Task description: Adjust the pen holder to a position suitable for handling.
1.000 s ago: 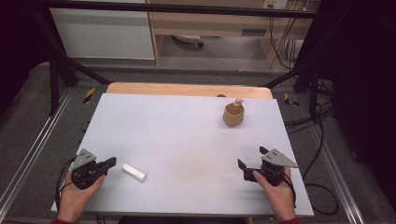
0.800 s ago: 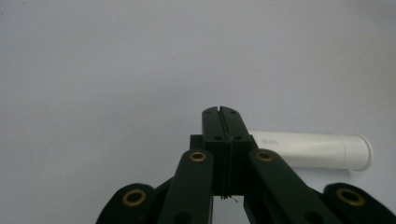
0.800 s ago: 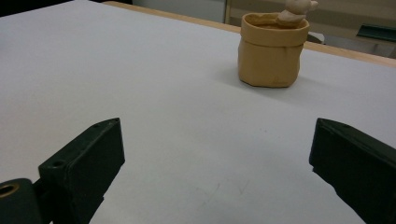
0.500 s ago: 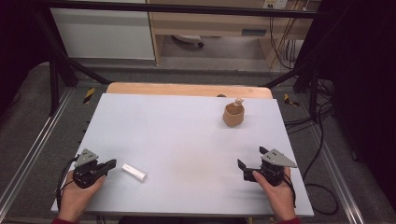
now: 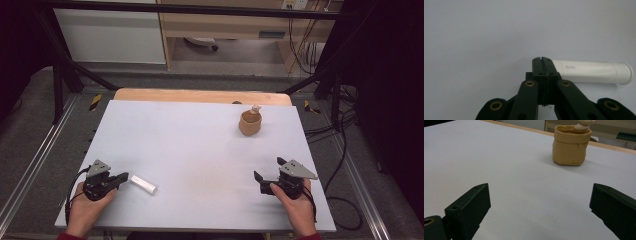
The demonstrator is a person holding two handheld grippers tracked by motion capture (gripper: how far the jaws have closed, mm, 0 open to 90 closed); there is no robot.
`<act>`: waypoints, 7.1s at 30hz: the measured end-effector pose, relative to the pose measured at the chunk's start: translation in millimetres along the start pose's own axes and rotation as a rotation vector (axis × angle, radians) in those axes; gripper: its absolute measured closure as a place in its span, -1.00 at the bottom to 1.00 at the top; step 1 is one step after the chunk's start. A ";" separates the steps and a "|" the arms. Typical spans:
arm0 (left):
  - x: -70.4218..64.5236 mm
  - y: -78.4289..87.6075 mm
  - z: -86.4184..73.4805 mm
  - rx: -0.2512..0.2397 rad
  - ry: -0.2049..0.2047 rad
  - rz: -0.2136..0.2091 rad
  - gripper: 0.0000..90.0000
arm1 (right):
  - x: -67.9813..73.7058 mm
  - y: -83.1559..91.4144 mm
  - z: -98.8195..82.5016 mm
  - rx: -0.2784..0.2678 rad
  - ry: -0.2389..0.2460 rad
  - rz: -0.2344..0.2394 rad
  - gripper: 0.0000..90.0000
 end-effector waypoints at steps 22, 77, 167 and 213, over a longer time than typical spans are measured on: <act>-5.4 -6.5 -3.0 0.030 -0.006 -0.015 1.00 | 2.0 -0.4 -0.8 0.009 -0.005 0.011 -0.92; -23.2 -38.8 23.1 0.013 -0.065 -0.053 1.00 | 5.2 -0.6 -1.0 0.013 0.003 0.026 -0.91; -84.4 -50.5 13.5 0.042 -0.089 -0.078 -0.91 | 10.7 -0.3 -2.1 0.027 0.003 0.059 -0.91; -86.8 -59.8 10.8 0.101 -0.179 -0.072 -0.91 | 12.3 -0.8 -2.5 0.030 0.008 0.065 -0.91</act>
Point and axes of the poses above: each handheld gripper's, and its own axes: y roughly backward along the jaws, z roughly out of its top, x roughly to its left, the point moved 9 cm from there along -y, roughly forward along the jaws, and after that the axes turned 4 degrees about -z, right-handed, at the moved point
